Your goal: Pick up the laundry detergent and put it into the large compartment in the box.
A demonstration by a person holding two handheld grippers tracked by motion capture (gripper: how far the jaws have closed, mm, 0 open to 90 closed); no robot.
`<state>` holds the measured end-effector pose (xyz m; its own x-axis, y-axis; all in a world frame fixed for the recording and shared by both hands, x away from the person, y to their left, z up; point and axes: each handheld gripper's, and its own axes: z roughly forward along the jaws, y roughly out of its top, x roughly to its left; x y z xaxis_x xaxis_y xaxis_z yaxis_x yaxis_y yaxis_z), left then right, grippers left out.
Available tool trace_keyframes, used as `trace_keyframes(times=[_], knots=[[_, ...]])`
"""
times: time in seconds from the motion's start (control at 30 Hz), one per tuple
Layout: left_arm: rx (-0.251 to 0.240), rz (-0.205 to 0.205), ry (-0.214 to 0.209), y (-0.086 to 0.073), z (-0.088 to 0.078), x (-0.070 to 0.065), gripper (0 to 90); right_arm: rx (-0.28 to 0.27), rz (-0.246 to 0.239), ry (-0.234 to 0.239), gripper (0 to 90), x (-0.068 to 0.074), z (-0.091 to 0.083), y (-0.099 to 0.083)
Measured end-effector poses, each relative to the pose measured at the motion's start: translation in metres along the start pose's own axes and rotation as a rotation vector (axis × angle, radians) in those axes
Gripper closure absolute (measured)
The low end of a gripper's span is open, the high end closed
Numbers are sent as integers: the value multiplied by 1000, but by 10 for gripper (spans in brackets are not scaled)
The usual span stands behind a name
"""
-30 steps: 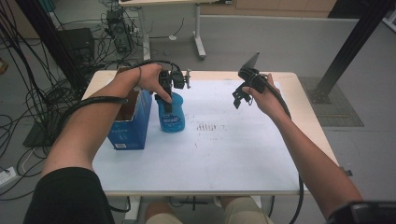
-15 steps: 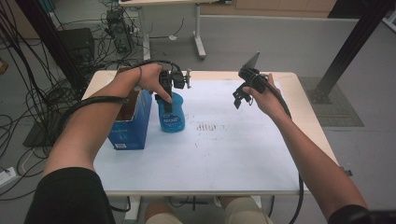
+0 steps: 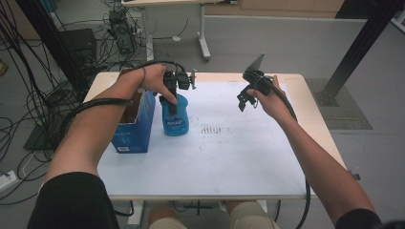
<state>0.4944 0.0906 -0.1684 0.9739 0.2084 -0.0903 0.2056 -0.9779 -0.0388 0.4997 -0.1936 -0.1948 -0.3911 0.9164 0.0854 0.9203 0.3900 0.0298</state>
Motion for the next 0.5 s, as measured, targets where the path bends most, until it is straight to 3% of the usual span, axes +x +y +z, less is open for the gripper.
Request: trace_keyframes(times=[0.2,0.43,0.5], knots=[[-4,-36,23,1,-26,-9,379,-2,-9,9,86,1,0,-2],[-28,-113,25,3,-75,-20,379,6,-19,12,86,2,-3,-4],[-28,-135,44,4,-89,-26,379,4,-27,20,86,2,-3,-5]])
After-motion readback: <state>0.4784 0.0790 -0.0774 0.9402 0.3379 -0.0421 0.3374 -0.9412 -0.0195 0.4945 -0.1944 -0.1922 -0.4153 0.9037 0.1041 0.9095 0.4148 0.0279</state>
